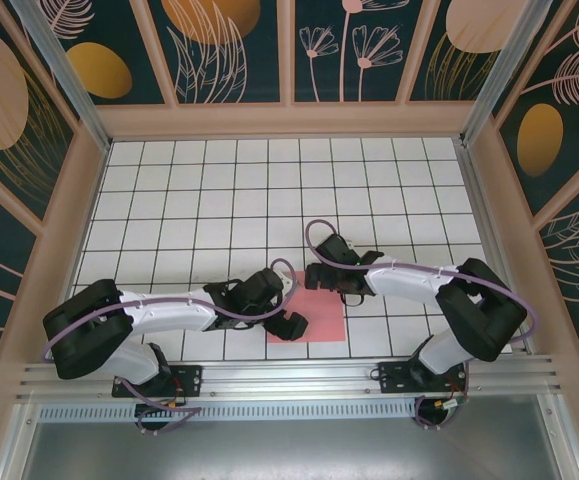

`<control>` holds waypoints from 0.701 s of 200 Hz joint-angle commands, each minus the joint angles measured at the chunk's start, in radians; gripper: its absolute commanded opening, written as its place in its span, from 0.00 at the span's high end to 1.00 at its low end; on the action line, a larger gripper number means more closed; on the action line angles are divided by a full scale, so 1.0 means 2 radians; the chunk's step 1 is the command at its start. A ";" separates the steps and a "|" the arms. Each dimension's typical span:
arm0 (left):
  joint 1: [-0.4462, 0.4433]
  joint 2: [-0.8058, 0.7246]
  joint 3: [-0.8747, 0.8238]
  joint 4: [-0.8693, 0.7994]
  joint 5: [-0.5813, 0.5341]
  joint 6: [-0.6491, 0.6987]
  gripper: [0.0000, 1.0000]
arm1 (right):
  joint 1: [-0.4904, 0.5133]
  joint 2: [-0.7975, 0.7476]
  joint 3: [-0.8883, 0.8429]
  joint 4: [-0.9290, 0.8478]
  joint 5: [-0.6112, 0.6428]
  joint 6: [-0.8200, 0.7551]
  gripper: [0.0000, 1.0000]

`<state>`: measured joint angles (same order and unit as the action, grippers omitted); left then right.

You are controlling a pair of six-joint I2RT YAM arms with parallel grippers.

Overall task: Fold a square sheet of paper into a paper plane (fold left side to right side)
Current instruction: Pick up the square sheet of paper from the bottom-center of the table.

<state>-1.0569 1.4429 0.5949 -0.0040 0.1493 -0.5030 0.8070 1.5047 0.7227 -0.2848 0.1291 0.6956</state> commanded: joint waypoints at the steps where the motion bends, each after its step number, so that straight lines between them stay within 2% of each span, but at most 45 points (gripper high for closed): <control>1: -0.002 0.008 -0.005 -0.005 0.000 -0.002 0.01 | 0.011 0.014 0.009 -0.016 -0.034 0.017 0.03; 73: -0.002 0.026 -0.007 0.005 -0.001 -0.006 0.01 | 0.054 0.017 0.017 -0.008 -0.092 0.031 0.09; 105: -0.002 0.029 -0.008 0.004 -0.002 -0.007 0.01 | 0.058 0.014 0.019 0.006 -0.105 0.034 0.10; 133: -0.002 0.024 -0.008 0.005 -0.004 -0.007 0.01 | 0.058 0.016 0.028 -0.006 -0.100 0.026 0.17; 140: -0.002 0.023 -0.009 0.006 -0.004 -0.007 0.01 | 0.057 0.016 0.028 -0.006 -0.100 0.024 0.21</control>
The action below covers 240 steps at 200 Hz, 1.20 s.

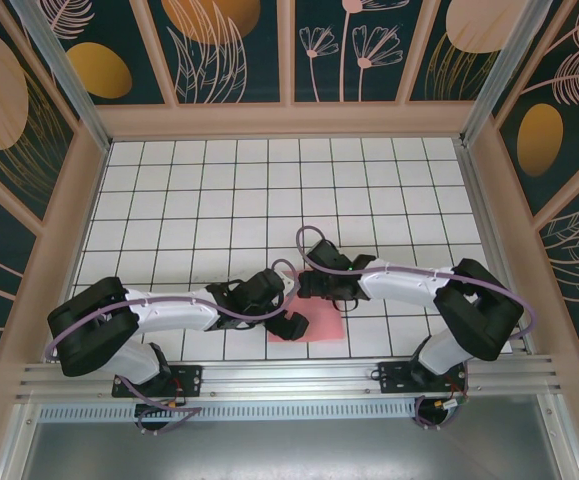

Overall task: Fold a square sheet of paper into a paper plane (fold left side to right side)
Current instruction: Pick up the square sheet of paper from the bottom-center of the table.

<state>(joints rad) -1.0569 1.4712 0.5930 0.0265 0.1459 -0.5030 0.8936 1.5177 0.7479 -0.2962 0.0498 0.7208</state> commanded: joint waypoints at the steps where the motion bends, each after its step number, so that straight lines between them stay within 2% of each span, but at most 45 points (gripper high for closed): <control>1: -0.002 0.008 -0.008 -0.009 -0.002 -0.007 0.02 | 0.013 0.009 0.016 0.000 -0.060 0.011 0.22; 73: -0.002 -0.017 -0.007 -0.002 -0.015 -0.013 0.01 | -0.011 -0.014 -0.016 0.022 -0.083 0.003 0.61; 91: -0.002 -0.046 -0.003 -0.012 -0.041 -0.017 0.01 | -0.026 -0.031 -0.036 0.050 -0.106 -0.002 0.66; 106: 0.002 -0.095 -0.005 -0.019 -0.098 -0.033 0.01 | -0.044 -0.049 -0.056 0.078 -0.128 -0.011 0.69; 123: 0.031 -0.167 -0.032 0.006 -0.115 -0.051 0.02 | -0.072 -0.080 -0.084 0.119 -0.153 -0.023 0.70; 145: 0.102 -0.266 -0.071 0.042 -0.078 -0.081 0.01 | -0.126 -0.122 -0.122 0.191 -0.222 -0.044 0.72; 163: 0.151 -0.300 -0.068 0.035 -0.042 -0.082 0.01 | -0.169 -0.153 -0.142 0.250 -0.281 -0.061 0.74; 195: 0.182 -0.267 -0.022 0.005 0.010 -0.068 0.01 | -0.243 -0.181 -0.141 0.296 -0.381 -0.091 0.75; 240: 0.229 -0.199 0.031 0.067 0.132 -0.062 0.02 | -0.306 -0.184 -0.103 0.370 -0.513 -0.093 0.75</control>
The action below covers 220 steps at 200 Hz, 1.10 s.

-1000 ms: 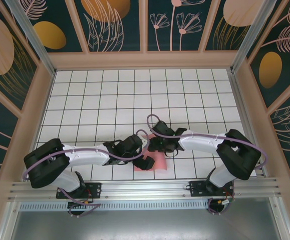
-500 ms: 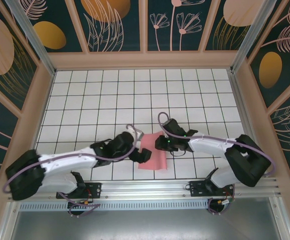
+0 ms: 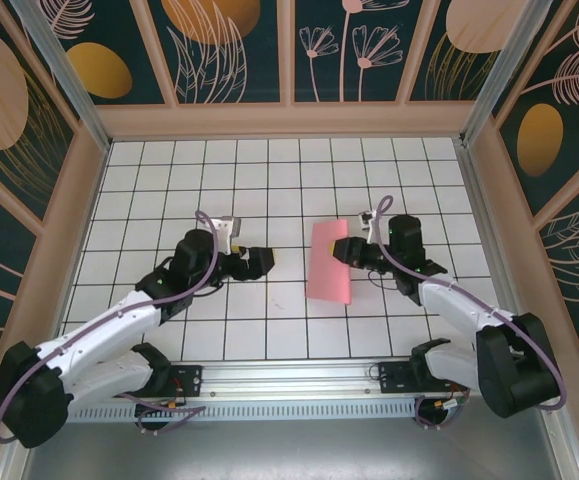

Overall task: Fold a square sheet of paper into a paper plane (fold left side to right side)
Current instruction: Pick up the square sheet of paper from the bottom-center of the table, then place a square sheet of paper at the center of the table.

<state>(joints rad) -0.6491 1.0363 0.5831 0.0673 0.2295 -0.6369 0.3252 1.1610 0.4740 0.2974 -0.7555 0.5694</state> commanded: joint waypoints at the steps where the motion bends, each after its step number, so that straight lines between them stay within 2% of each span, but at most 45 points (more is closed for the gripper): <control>1: 0.027 0.019 0.037 0.048 0.093 0.006 0.02 | -0.022 -0.005 0.036 0.074 -0.113 -0.017 0.75; 46: 0.063 0.052 0.116 0.086 0.206 0.020 0.01 | -0.029 0.006 0.131 0.109 -0.197 0.004 0.77; 77: 0.071 0.080 0.174 0.098 0.261 0.022 0.02 | -0.018 0.011 0.204 0.115 -0.218 0.017 0.77; 113: 0.072 0.112 0.230 0.095 0.292 0.029 0.02 | 0.007 0.027 0.271 0.114 -0.230 0.028 0.77; 148: 0.072 0.127 0.241 0.121 0.324 0.016 0.02 | 0.023 0.032 0.295 0.109 -0.224 0.025 0.77; 166: 0.072 0.127 0.241 0.119 0.328 0.017 0.10 | 0.022 0.033 0.292 0.101 -0.219 0.021 0.77; 180: 0.072 0.128 0.238 0.120 0.331 0.017 0.20 | 0.022 0.032 0.290 0.087 -0.209 0.012 0.77; 220: 0.072 0.126 0.220 0.112 0.315 0.016 0.70 | 0.005 0.032 0.279 0.037 -0.171 -0.010 0.75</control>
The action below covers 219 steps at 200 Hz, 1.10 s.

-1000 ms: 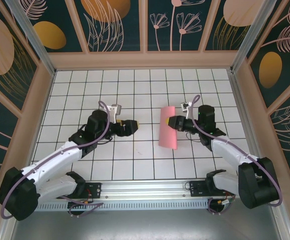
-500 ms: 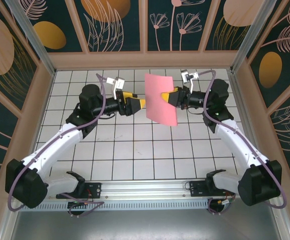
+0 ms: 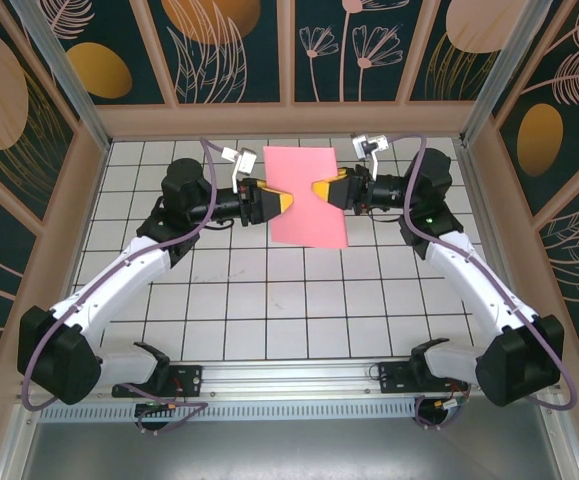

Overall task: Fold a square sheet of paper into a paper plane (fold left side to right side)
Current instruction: Place a square sheet of paper at the center of the table, then first fold in half a square sheet of paper at the center of the table.

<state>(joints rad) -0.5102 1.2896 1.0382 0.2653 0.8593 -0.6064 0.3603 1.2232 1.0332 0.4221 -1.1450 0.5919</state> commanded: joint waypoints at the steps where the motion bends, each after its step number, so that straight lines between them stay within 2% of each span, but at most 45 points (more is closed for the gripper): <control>1: 0.003 0.000 -0.008 0.013 -0.001 0.001 0.72 | -0.013 0.001 -0.001 -0.026 0.025 -0.022 0.75; 13: 0.003 -0.001 -0.020 0.012 -0.013 -0.001 0.83 | -0.020 0.001 -0.005 -0.057 0.048 -0.035 0.70; 34: 0.003 0.007 -0.047 0.009 -0.034 -0.010 0.95 | -0.030 0.003 -0.005 -0.143 0.110 -0.076 0.62; 71: 0.003 0.050 -0.084 -0.013 -0.069 -0.022 0.99 | -0.042 0.014 -0.016 -0.266 0.247 -0.121 0.38; 103: 0.003 0.104 -0.102 -0.027 -0.096 -0.025 1.00 | -0.043 0.039 -0.032 -0.339 0.361 -0.142 0.29; 120: 0.003 0.137 -0.101 -0.038 -0.111 -0.017 1.00 | -0.042 0.055 -0.049 -0.343 0.380 -0.142 0.27; 170: 0.010 0.225 -0.059 -0.106 -0.156 0.044 1.00 | -0.038 0.094 -0.098 -0.310 0.375 -0.129 0.25; 196: 0.011 0.256 -0.036 -0.138 -0.173 0.070 1.00 | -0.033 0.109 -0.110 -0.297 0.370 -0.123 0.31; 219: 0.012 0.269 -0.019 -0.157 -0.193 0.082 0.99 | -0.023 0.129 -0.113 -0.277 0.358 -0.113 0.43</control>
<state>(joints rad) -0.4953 1.8000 0.9401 0.0303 0.5274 -0.5098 0.2924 1.4483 0.8234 -0.1928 -0.4160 0.3450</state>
